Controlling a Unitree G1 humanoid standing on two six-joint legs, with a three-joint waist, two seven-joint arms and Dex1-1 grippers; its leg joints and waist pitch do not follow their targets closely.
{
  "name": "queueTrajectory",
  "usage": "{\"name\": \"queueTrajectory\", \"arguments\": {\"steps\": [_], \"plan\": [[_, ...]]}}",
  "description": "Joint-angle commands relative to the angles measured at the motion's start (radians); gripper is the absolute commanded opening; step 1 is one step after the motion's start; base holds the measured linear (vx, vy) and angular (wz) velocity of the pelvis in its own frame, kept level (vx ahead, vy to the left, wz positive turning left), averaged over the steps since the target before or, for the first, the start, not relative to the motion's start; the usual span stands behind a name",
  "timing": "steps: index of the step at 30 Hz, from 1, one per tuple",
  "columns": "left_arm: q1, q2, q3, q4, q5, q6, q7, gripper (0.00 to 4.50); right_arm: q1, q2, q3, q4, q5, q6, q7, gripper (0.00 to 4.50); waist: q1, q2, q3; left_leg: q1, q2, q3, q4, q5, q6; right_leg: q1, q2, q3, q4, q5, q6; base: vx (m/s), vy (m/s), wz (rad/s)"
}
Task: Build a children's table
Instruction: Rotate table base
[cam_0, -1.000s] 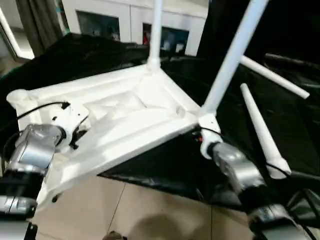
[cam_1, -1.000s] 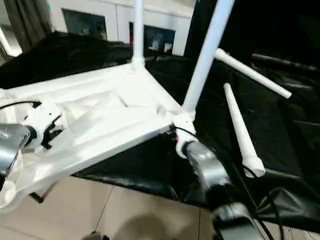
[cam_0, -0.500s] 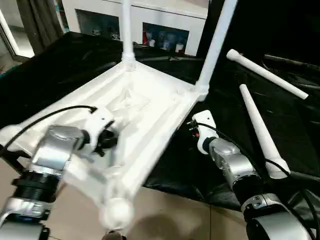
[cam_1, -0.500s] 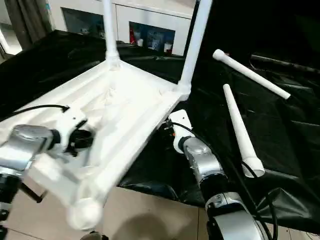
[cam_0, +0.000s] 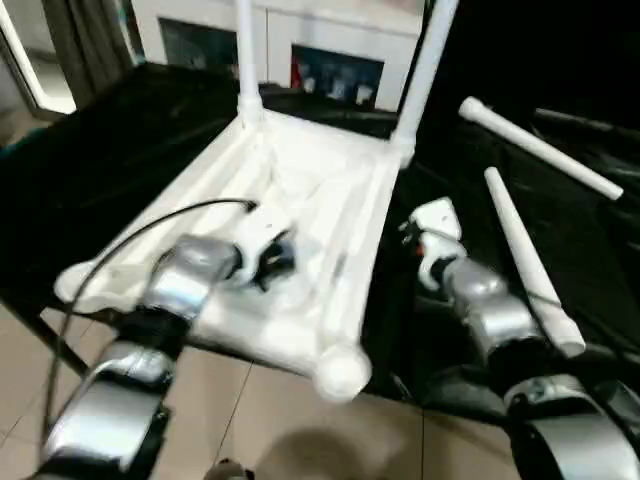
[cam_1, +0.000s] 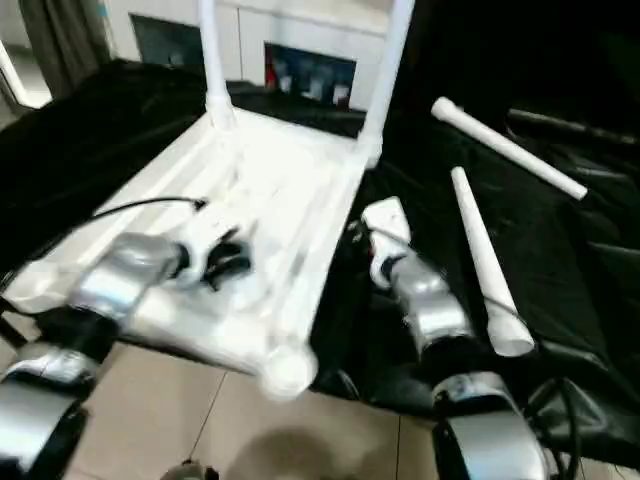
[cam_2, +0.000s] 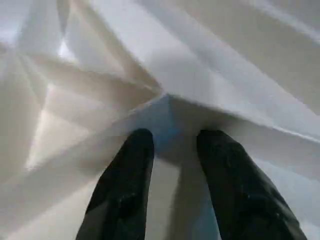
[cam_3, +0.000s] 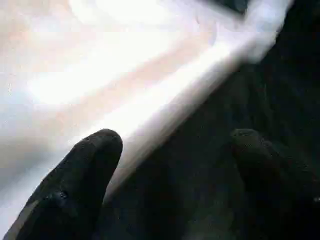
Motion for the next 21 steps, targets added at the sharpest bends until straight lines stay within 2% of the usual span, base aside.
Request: {"name": "queueTrajectory", "arguments": {"steps": [1,5,8,9,10,11,12,13,14,15,16,17,18,19,20,21], "plan": [[-0.082,-0.032,0.002,0.063,0.025,-0.147,0.12,1.8,-0.002,-0.017,-0.008,-0.06,0.009,0.0,0.013,3.96,-0.001,0.007,-0.084,0.027,0.015,-0.008,-0.058,-0.101,0.04,0.06,-0.042,0.038,-0.047,0.064,-0.222,0.0,0.0,0.0],[-0.125,-0.065,0.019,0.179,0.031,-0.289,0.25,1.8,0.034,-0.041,-0.014,-0.14,0.016,0.024,0.025,3.96,0.001,0.004,-0.082,0.026,0.015,-0.009,-0.057,-0.099,0.051,0.062,-0.041,0.036,-0.048,0.059,-0.226,0.0,0.0,0.0],[-0.128,-0.084,0.049,0.19,-0.002,-0.329,0.25,1.8,0.062,-0.056,-0.017,-0.205,0.021,0.044,0.043,3.96,0.002,0.002,-0.083,0.025,0.015,-0.009,-0.056,-0.098,0.057,0.063,-0.043,0.036,-0.047,0.046,-0.231,0.0,0.0,0.0],[-0.126,-0.088,0.058,0.187,-0.014,-0.338,0.236,1.8,0.069,-0.061,-0.02,-0.226,0.025,0.052,0.051,3.96,0.003,0.001,-0.082,0.026,0.014,-0.008,-0.055,-0.099,0.062,0.063,-0.041,0.036,-0.051,0.04,-0.233,0.0,0.0,0.0],[-0.121,-0.089,0.075,0.18,-0.051,-0.381,0.158,1.8,0.091,-0.078,-0.026,-0.293,0.049,0.078,0.091,3.96,0.003,0.002,-0.082,0.025,0.015,-0.01,-0.056,-0.101,0.067,0.063,-0.044,0.036,-0.05,0.035,-0.239,0.0,0.0,0.0],[-0.104,-0.086,0.084,0.142,-0.097,-0.381,0.066,1.8,0.105,-0.093,-0.03,-0.339,0.077,0.112,0.129,3.96,0.007,0.001,-0.081,0.026,0.016,-0.009,-0.056,-0.105,0.071,0.063,-0.045,0.036,-0.053,0.03,-0.239,0.0,0.0,0.0],[-0.1,-0.085,0.086,0.133,-0.108,-0.381,0.043,1.8,0.108,-0.096,-0.031,-0.349,0.084,0.121,0.139,3.96,0.008,0.001,-0.08,0.026,0.017,-0.011,-0.058,-0.114,0.075,0.065,-0.047,0.035,-0.052,0.02,-0.247,0.0,0.0,0.0],[-0.06,-0.07,0.081,0.042,-0.17,-0.334,-0.103,1.8,0.126,-0.127,-0.029,-0.404,0.114,0.161,0.197,3.96,0.008,0.001,-0.079,0.028,0.018,-0.009,-0.058,-0.118,0.075,0.061,-0.047,0.036,-0.052,0.013,-0.251,0.0,0.0,0.0],[-0.042,-0.061,0.073,0.003,-0.197,-0.31,-0.17,1.8,0.134,-0.144,-0.025,-0.429,0.126,0.177,0.223,3.96,0.011,0.002,-0.078,0.028,0.025,-0.01,-0.059,-0.12,0.079,0.061,-0.05,0.037,-0.049,0.018,-0.267,0.0,0.0,0.0],[0.007,-0.031,0.038,-0.106,-0.246,-0.228,-0.287,1.8,0.147,-0.176,-0.018,-0.46,0.138,0.197,0.263,3.96,0.01,0.005,-0.079,0.029,0.025,-0.009,-0.058,-0.119,0.076,0.058,-0.047,0.036,-0.046,0.027,-0.275,0.0,0.0,0.0],[0.045,-0.007,0.01,-0.189,-0.284,-0.165,-0.38,1.8,0.158,-0.201,-0.013,-0.486,0.147,0.215,0.294,3.96,0.012,0.004,-0.076,0.029,0.028,-0.009,-0.06,-0.12,0.072,0.06,-0.05,0.037,-0.042,0.025,-0.285,0.0,0.0,0.0],[0.08,0.026,-0.025,-0.266,-0.31,-0.113,-0.449,1.8,0.168,-0.227,-0.008,-0.506,0.154,0.228,0.328,3.96,0.008,0.007,-0.073,0.03,0.028,-0.006,-0.062,-0.145,0.064,0.054,-0.046,0.038,-0.048,-0.008,-0.281,0.0,0.0,0.0],[0.103,0.049,-0.05,-0.317,-0.327,-0.078,-0.491,1.8,0.175,-0.245,-0.002,-0.519,0.158,0.235,0.353,3.96,0.008,0.008,-0.074,0.033,0.029,-0.007,-0.063,-0.156,0.055,0.056,-0.049,0.037,-0.047,-0.022,-0.28,0.0,0.0,0.0],[0.152,0.108,-0.11,-0.43,-0.358,-0.004,-0.578,1.8,0.194,-0.294,0.014,-0.552,0.168,0.245,0.422,3.96,0.01,0.011,-0.074,0.034,0.031,-0.008,-0.064,-0.16,0.05,0.056,-0.05,0.038,-0.046,-0.033,-0.278,0.0,0.0,0.0],[0.177,0.142,-0.147,-0.485,-0.368,0.034,-0.621,1.8,0.208,-0.328,0.025,-0.575,0.18,0.253,0.475,3.96,0.006,0.013,-0.068,0.032,0.033,-0.008,-0.068,-0.188,0.039,0.053,-0.046,0.04,-0.051,-0.066,-0.265,0.0,0.0,0.0],[0.186,0.156,-0.162,-0.505,-0.371,0.048,-0.638,1.8,0.214,-0.343,0.029,-0.585,0.186,0.257,0.499,3.96,0.005,0.014,-0.068,0.034,0.032,-0.007,-0.069,-0.202,0.032,0.052,-0.044,0.04,-0.052,-0.08,-0.259,0.0,0.0,0.0]]}}
